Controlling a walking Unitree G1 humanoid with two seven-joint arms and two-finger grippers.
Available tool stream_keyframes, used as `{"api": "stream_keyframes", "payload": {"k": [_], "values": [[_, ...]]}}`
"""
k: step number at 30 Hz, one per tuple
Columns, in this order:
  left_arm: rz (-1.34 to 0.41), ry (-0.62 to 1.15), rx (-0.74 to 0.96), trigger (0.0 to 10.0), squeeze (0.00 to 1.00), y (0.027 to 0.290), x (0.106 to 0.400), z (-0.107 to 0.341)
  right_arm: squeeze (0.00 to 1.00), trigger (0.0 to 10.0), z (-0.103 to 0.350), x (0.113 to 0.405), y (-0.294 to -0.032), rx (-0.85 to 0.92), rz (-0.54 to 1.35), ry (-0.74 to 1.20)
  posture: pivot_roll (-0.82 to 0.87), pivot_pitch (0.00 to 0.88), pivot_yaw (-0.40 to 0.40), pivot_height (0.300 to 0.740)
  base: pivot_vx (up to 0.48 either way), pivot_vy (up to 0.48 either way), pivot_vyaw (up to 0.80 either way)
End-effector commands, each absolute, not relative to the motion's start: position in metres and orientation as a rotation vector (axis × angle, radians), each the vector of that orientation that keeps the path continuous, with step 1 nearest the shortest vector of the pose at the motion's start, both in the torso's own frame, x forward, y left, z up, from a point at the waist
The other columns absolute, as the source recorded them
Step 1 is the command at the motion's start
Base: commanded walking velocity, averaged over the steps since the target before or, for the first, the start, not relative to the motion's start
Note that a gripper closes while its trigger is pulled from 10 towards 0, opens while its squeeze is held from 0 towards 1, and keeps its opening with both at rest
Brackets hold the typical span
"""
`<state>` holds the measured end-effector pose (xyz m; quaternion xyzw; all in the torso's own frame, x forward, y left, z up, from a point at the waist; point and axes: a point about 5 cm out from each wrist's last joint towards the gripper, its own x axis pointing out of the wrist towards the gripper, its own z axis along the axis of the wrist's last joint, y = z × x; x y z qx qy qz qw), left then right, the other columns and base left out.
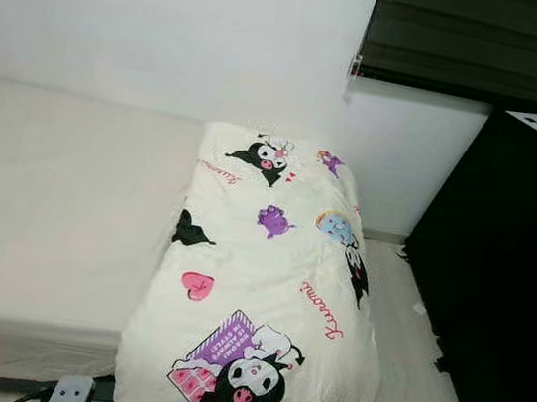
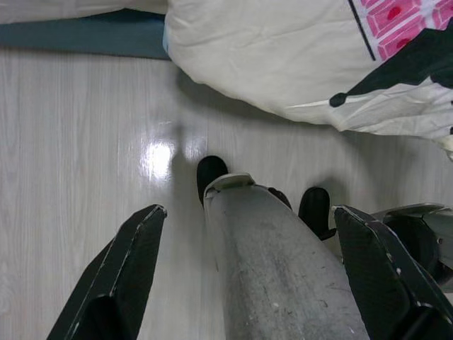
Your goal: Clean up the room
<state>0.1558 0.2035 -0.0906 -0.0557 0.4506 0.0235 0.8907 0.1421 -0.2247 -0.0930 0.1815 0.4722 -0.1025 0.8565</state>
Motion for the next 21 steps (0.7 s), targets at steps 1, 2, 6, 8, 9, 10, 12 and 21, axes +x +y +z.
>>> {"api": "stream_keyframes", "payload": {"k": [1,2,6,8,9,10,12,21], "values": [[0.036,0.95,-0.109,10.0,0.0,0.204,0.154,-0.092,0.0,10.0,-0.09,0.148,-0.226,0.36,-0.219,0.964,0.04,0.0,-0.087,0.74,0.0,0.0,0.0],[0.036,0.942,-0.108,10.0,0.0,0.205,0.157,-0.09,0.0,10.0,-0.09,0.15,-0.225,0.358,-0.217,0.962,0.04,0.0,-0.086,0.74,0.0,0.0,0.0],[0.039,0.926,-0.104,10.0,0.0,0.208,0.164,-0.087,0.0,10.0,-0.089,0.154,-0.222,0.354,-0.215,0.955,0.04,0.0,-0.082,0.74,0.0,0.0,0.0],[0.041,0.917,-0.109,10.0,0.0,0.209,0.166,-0.086,0.0,10.0,-0.088,0.157,-0.222,0.355,-0.214,0.946,0.04,0.0,-0.066,0.74,0.0,0.0,0.0],[0.045,0.912,-0.116,10.0,0.0,0.211,0.168,-0.085,0.0,10.0,-0.088,0.157,-0.223,0.367,-0.213,0.942,0.04,0.0,-0.061,0.74,0.0,0.0,0.0],[0.045,0.912,-0.116,10.0,0.0,0.211,0.168,-0.085,0.0,10.0,-0.088,0.157,-0.223,0.367,-0.213,0.942,0.04,0.0,-0.061,0.74,0.0,0.0,0.0],[0.05,0.907,-0.122,10.0,0.0,0.212,0.169,-0.084,0.0,10.0,-0.088,0.158,-0.223,0.382,-0.211,0.939,0.04,0.0,-0.063,0.74,0.0,0.0,0.0],[-0.056,0.853,-0.093,10.0,0.0,0.207,0.179,-0.078,0.0,10.0,-0.088,0.155,-0.221,0.233,-0.103,0.961,0.01,0.0,-0.069,0.74,0.0,0.0,0.0]]}}
